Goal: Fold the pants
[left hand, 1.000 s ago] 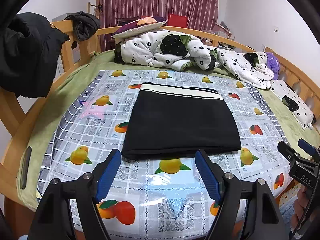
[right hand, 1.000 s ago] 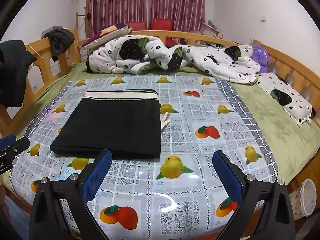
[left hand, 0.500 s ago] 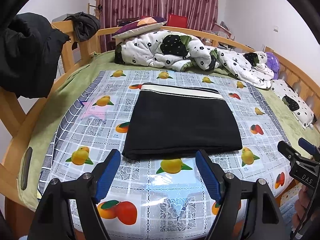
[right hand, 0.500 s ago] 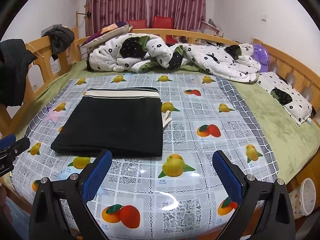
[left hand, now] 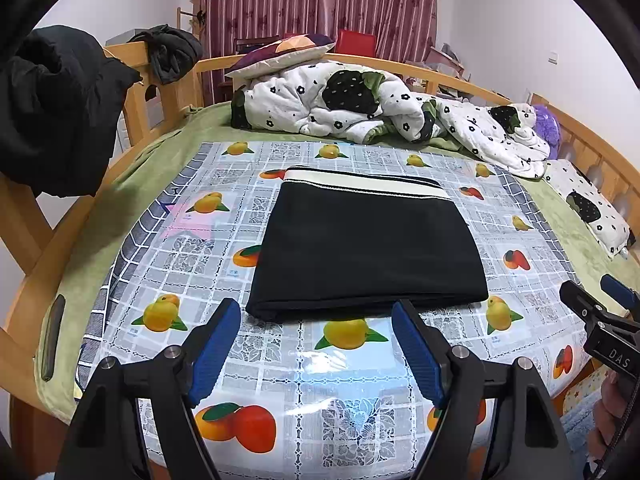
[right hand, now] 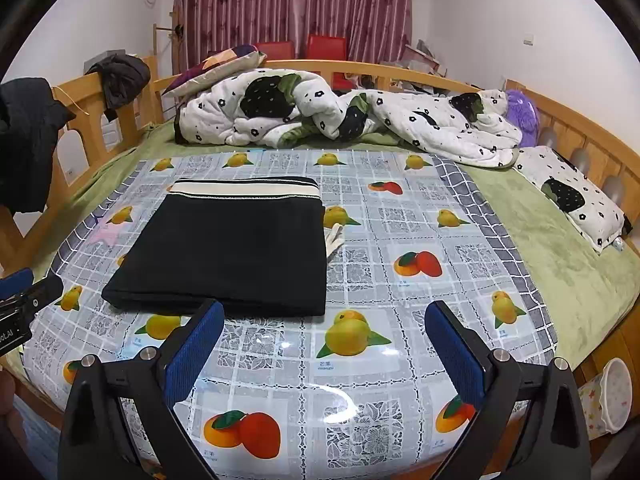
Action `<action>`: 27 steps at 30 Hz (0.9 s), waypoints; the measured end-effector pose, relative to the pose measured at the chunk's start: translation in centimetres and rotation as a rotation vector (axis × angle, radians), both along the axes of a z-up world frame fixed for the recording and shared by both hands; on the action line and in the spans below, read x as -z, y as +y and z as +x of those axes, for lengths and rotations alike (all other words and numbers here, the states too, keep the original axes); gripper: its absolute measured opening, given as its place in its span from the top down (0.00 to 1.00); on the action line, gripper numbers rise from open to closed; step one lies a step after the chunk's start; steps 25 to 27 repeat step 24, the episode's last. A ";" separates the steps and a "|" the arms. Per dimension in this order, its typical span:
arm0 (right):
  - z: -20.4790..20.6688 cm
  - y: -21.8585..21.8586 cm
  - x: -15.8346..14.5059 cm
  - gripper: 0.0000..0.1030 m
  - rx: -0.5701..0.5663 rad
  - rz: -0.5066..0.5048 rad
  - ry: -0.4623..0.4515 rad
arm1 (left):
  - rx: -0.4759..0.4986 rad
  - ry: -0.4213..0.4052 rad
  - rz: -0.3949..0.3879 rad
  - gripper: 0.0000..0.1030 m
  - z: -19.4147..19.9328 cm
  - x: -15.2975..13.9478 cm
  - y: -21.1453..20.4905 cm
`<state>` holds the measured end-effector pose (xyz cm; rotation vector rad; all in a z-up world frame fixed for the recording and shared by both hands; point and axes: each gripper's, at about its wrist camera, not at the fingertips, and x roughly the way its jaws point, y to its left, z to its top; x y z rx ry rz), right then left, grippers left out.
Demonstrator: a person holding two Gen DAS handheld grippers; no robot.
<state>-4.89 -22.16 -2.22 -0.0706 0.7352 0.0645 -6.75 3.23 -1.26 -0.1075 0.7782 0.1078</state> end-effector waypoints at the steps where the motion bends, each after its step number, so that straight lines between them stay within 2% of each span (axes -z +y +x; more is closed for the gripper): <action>1: 0.0 0.1 0.0 0.04 0.001 -0.001 0.000 | 0.000 0.000 -0.001 0.25 0.0 0.0 0.0; 27: 0.1 0.1 0.0 0.04 0.005 -0.005 0.002 | 0.002 -0.003 0.006 0.25 0.0 0.1 0.0</action>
